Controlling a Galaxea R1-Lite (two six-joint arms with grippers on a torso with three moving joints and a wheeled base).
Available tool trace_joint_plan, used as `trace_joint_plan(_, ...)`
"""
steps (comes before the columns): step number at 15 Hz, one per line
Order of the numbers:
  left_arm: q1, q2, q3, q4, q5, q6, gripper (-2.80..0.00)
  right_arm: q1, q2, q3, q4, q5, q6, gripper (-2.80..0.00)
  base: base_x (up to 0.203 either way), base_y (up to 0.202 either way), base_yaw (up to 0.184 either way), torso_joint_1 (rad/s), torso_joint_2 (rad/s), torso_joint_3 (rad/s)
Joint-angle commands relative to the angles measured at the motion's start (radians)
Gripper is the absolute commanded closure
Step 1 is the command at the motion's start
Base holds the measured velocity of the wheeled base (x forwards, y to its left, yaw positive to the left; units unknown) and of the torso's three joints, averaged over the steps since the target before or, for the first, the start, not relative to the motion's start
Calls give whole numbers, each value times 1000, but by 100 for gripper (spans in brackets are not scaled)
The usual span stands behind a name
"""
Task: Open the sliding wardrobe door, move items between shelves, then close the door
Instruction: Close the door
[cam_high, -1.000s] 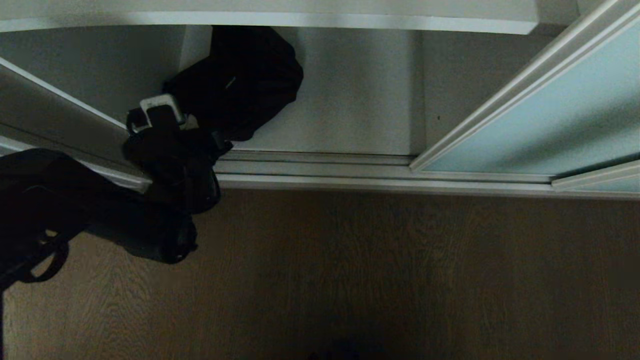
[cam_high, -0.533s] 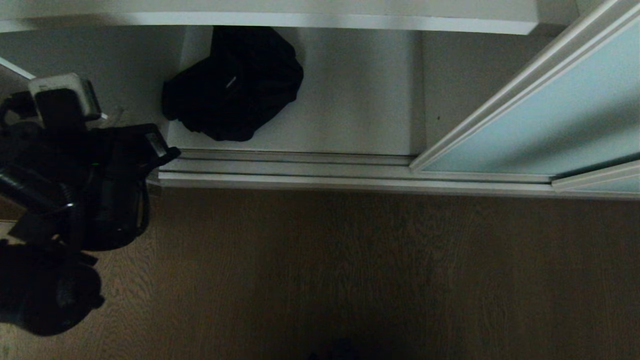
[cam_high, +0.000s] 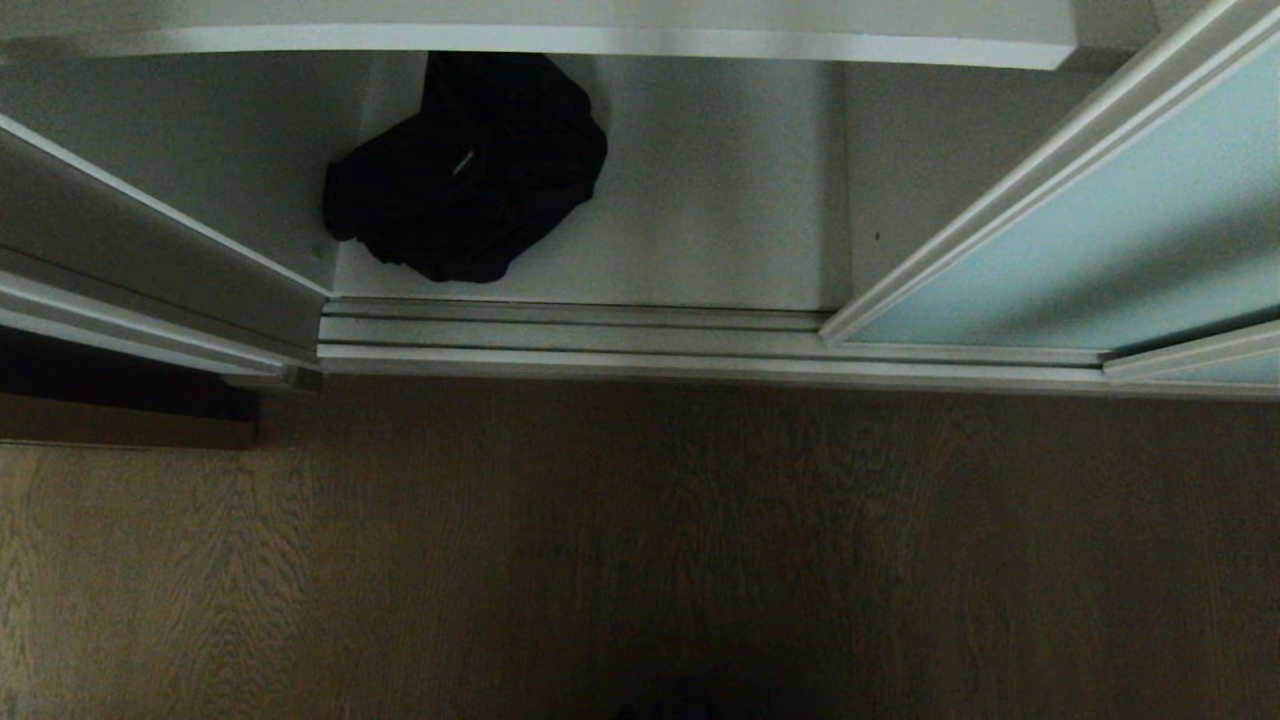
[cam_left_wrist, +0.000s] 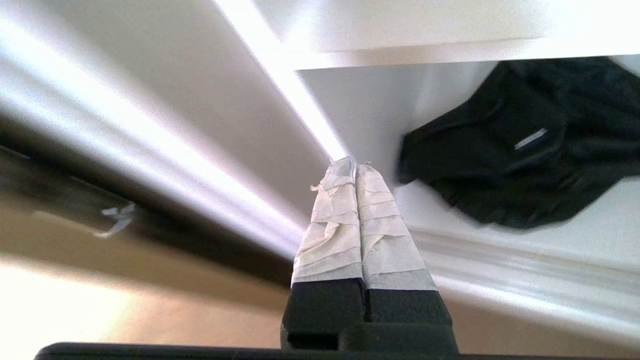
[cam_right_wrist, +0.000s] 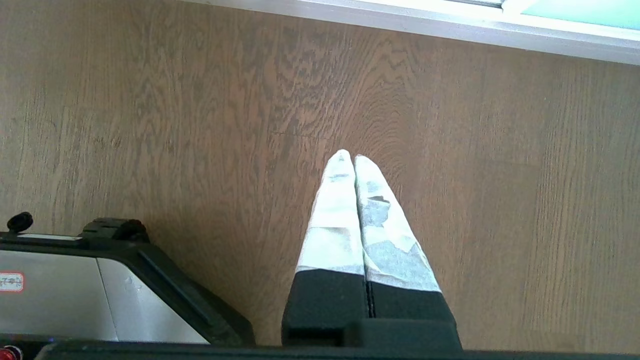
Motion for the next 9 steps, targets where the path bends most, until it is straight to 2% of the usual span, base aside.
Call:
trace_joint_plan(1, 19, -408, -16, 476, 3, -3, 0, 0, -3, 0, 0, 0, -1, 0, 0, 0, 0, 0, 0, 0)
trace_joint_plan(2, 38, -508, -33, 659, 4, -33, 0, 0, -3, 0, 0, 1, 1, 0, 0, 0, 0, 0, 0, 0)
trace_joint_plan(3, 66, -572, -61, 811, 7, -102, 0, 0, -3, 0, 0, 0, 1, 0, 0, 0, 0, 0, 0, 0)
trace_joint_plan(4, 110, -602, -92, 888, 6, -156, 0, 0, -3, 0, 0, 0, -1, 0, 0, 0, 0, 0, 0, 0)
trace_joint_plan(6, 224, -610, -112, 939, -8, -200, 0, 0, -3, 0, 0, 0, 0, 0, 0, 0, 0, 0, 0, 0)
trace_joint_plan(7, 253, -627, -98, 954, -30, -207, 0, 0, -3, 0, 0, 2, -1, 0, 0, 0, 0, 0, 0, 0)
trace_joint_plan(9, 253, -697, -7, 970, -79, -208, 0, 0, -3, 0, 0, 1, -1, 0, 0, 0, 0, 0, 0, 0)
